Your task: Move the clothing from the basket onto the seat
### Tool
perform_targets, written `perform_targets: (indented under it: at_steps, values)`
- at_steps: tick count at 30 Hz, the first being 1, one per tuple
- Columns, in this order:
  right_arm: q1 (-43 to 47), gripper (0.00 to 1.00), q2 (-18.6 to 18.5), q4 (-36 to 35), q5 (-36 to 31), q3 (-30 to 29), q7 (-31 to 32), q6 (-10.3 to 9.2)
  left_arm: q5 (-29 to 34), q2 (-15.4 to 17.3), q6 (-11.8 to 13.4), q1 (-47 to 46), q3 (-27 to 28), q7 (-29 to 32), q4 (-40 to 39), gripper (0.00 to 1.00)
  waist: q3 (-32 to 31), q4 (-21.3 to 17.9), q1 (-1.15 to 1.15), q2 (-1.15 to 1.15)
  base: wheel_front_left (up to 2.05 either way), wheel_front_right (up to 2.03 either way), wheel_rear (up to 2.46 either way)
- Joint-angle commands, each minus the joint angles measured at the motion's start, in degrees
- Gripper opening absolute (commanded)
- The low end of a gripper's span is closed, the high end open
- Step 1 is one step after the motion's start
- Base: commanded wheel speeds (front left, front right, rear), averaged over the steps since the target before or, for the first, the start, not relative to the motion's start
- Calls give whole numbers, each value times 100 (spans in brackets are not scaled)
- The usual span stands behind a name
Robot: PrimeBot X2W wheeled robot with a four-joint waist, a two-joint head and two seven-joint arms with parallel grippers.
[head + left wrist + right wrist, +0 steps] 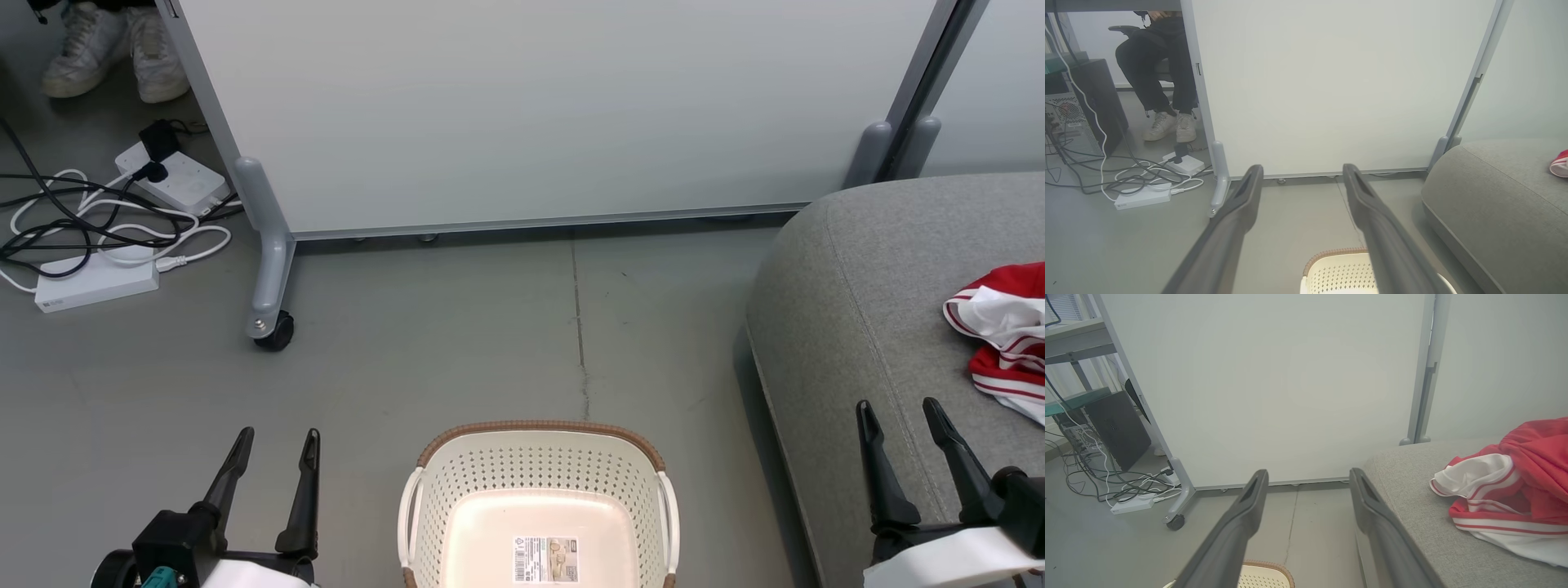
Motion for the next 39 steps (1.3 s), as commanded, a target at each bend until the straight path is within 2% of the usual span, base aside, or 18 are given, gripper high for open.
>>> perform_targets:
  at_steps: [1,36,37,39]
  values:
    - [-17,100,-23,-32,-9,-15,21,4,51,37,-29,-43,35,-24,28,100,12,-7,0,0,0,0,0]
    - [2,100,-23,-50,-46,-6,84,3,224,-129,-149,-39,161,-24,214,100,-61,39,0,0,0,0,0]
    - [-15,0,1,-12,-51,18,59,0,194,-154,-124,-34,131,0,214,0,-63,39,0,0,0,0,0]
    - [24,0,34,95,-49,35,57,0,187,-208,-124,25,112,15,294,0,-64,39,0,0,0,0,0]
